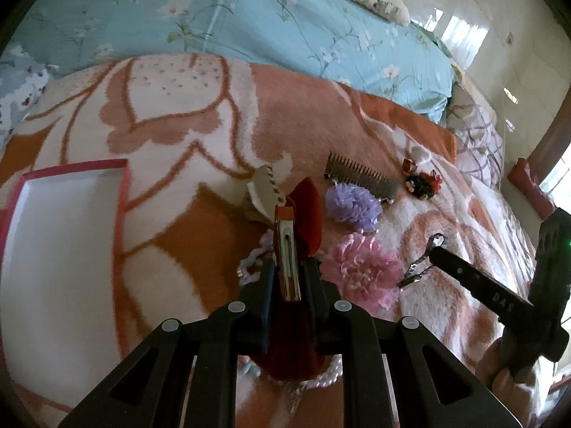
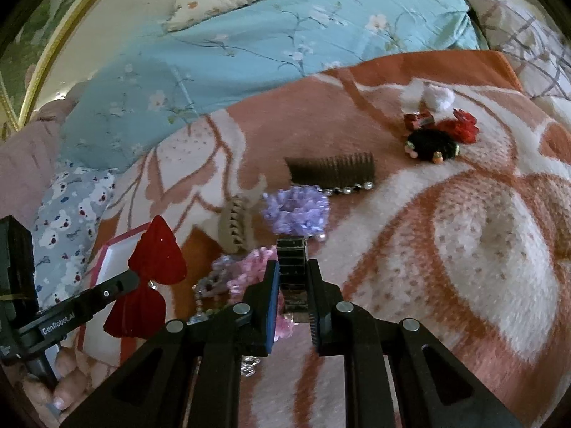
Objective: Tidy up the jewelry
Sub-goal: 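Carry the red clip and watch into the white box and open both tools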
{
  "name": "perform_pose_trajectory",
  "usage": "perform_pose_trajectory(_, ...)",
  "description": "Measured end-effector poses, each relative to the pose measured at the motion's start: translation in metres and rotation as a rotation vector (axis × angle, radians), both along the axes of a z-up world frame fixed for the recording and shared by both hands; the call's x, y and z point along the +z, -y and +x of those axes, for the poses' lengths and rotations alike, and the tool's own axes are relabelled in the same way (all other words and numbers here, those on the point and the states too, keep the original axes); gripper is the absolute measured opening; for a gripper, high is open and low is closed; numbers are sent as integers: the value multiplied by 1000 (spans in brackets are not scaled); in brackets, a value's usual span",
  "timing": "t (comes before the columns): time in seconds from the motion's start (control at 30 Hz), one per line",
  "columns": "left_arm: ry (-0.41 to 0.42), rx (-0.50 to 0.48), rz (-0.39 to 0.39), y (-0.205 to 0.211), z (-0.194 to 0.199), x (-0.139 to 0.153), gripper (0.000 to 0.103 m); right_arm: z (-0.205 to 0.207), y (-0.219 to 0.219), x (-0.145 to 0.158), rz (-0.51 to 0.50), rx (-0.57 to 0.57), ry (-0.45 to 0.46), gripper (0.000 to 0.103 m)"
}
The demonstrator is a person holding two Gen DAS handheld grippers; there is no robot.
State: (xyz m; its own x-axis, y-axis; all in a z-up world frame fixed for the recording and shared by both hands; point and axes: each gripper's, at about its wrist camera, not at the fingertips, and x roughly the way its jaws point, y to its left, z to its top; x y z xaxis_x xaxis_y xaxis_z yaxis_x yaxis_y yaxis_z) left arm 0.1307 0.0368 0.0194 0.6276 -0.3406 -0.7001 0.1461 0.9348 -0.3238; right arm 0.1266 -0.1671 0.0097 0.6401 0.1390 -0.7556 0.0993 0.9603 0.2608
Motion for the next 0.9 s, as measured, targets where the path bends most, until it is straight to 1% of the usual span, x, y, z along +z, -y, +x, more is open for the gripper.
perform_pose_trajectory(0.23, 17, 50, 13, -35, -38, 16, 14, -6, -33, 22, 10, 75, 38, 14)
perform_pose_trajectory(0.4, 11, 106, 27, -66, -65, 20, 14, -8, -71, 30, 33, 167, 48, 14)
perform_pose_trajectory(0.5, 3, 153, 36, -85, -83, 21, 14, -8, -101, 29, 43, 236, 41, 14)
perform_pose_trajectory(0.7, -23, 247, 63, -128, -116, 20, 14, -8, -163, 15, 92, 373, 2, 14)
perform_pose_trajectory(0.9, -57, 336, 94, -156, -136, 17, 14, -8, -221, -2, 118, 491, -42, 14)
